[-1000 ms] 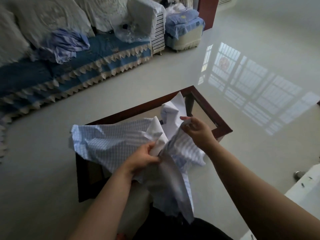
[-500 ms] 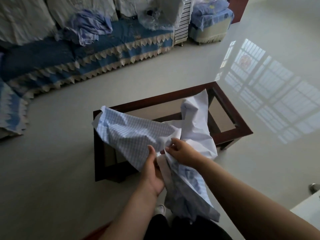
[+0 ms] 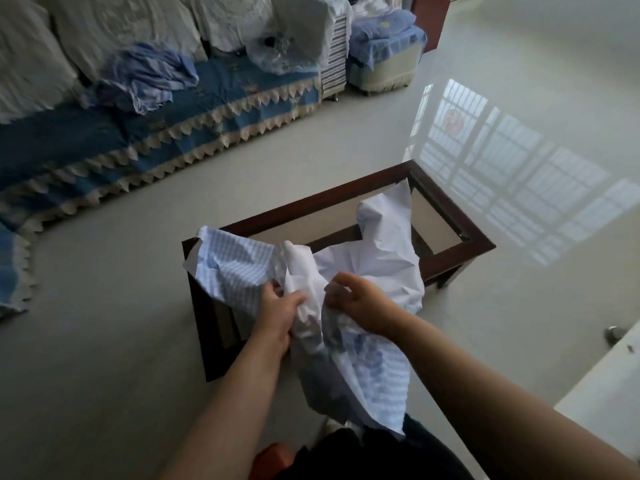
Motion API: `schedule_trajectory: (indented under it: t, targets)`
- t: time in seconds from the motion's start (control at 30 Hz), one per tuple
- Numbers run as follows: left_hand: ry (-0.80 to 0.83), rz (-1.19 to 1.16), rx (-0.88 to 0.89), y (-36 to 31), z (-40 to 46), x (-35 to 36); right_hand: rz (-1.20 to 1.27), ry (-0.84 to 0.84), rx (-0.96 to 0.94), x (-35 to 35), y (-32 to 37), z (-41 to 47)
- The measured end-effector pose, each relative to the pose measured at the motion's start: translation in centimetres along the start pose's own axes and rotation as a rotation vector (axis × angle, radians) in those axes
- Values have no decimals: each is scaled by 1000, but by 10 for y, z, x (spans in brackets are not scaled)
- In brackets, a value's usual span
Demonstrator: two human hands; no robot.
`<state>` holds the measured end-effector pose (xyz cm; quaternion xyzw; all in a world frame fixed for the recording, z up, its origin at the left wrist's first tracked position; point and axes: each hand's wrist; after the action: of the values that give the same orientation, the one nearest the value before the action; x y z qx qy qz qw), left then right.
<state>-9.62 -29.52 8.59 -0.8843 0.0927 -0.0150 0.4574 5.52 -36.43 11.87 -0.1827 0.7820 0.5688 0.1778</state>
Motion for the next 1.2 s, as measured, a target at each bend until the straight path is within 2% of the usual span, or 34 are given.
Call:
schedule_trajectory:
  t: [0.13, 0.23, 0.33, 0.47, 0.5, 0.57, 0.67, 0.73, 0.87, 0.93, 1.0, 1.03, 1.13, 1.2]
  targets:
    - [152, 232, 84, -19, 3, -10, -50, -84, -33, -17, 10, -3]
    - [85, 420, 253, -18, -5, -6, -83, -132, -62, -24, 23, -6]
    - [-10, 427, 366, -13, -12, -4, -140, -139, -87, -27, 30, -9]
    - [-119, 350, 198, -23, -10, -14, -222, -88, -94, -27, 28, -15]
    - [-100, 415, 188, -25, -7, -21, -229, -89, -94, -26, 27, -17]
    - [-82, 665, 306, -25, -3, -34, -232, -104, -99, -28, 25, -20]
    - [-249, 1032, 565, -22, -3, -47, -243, -152, -98, -33, 22, -25]
    - [-304, 1102, 644, -22, -5, -45, -259, -187, -104, -38, 19, -32]
    - [-165, 1383, 554, -22, -16, -20, -251, -199, -105, -55, 9, -54]
    - [-206, 1485, 579, -19, -23, -2, -232, -245, -80, -69, 1, -69]
    - [-212, 1360, 543, -20, -32, 20, -233, -291, -31, -87, -11, -86]
    - [-172, 1196, 474, -22, -37, 34, -241, -301, 1, -97, -17, -95]
    - [54, 622, 255, -31, -57, 93, -279, -306, 91, -125, -36, -124]
    - [201, 426, 213, -31, -81, 143, -269, -333, 111, -144, -48, -150]
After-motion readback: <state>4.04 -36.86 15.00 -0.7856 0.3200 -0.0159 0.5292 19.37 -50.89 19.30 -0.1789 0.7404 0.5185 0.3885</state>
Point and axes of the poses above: each hand's wrist, its own z-axis towards the middle knuckle, its own x-axis out of the palm, y = z × x, and after that the axes turned 1 degree about y, right-handed
